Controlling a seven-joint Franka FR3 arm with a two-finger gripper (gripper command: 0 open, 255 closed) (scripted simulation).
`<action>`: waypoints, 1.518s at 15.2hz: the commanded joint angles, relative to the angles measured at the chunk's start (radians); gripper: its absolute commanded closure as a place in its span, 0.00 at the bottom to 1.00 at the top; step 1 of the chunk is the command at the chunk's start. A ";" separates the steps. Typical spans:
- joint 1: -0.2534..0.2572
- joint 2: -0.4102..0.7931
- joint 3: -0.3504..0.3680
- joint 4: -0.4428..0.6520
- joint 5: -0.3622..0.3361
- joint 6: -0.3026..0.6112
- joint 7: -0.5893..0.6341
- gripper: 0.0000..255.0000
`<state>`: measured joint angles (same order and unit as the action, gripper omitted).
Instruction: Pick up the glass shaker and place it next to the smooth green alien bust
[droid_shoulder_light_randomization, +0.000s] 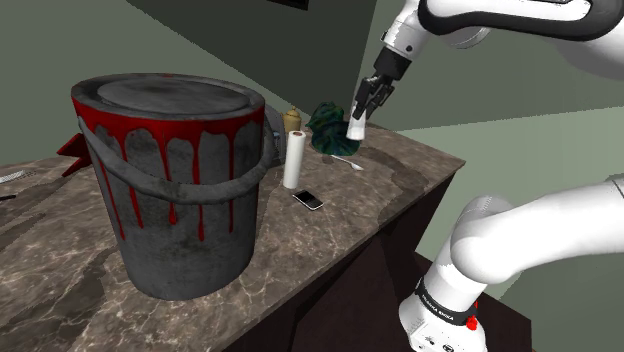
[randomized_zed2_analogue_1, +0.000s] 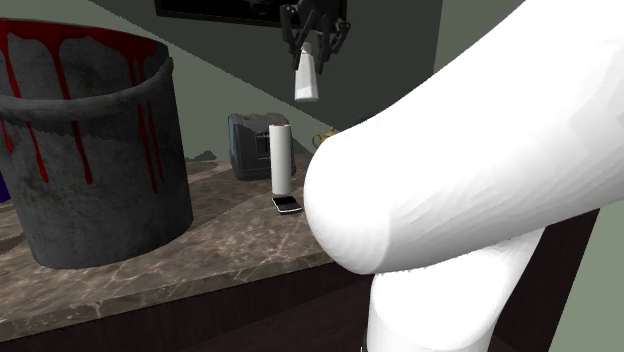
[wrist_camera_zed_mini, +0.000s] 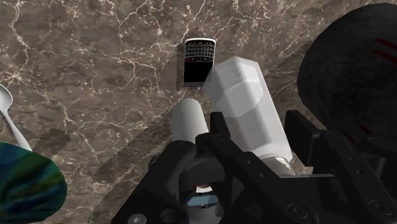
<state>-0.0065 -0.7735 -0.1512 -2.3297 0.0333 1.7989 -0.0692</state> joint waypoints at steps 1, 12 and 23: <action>-0.004 0.046 -0.038 0.035 -0.011 0.009 -0.039 1.00; 0.002 0.368 -0.270 0.312 0.004 0.035 -0.286 1.00; -0.037 0.826 -0.498 0.762 0.245 -0.066 -0.588 1.00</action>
<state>-0.0331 0.0003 -0.6334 -1.6297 0.2433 1.7576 -0.6311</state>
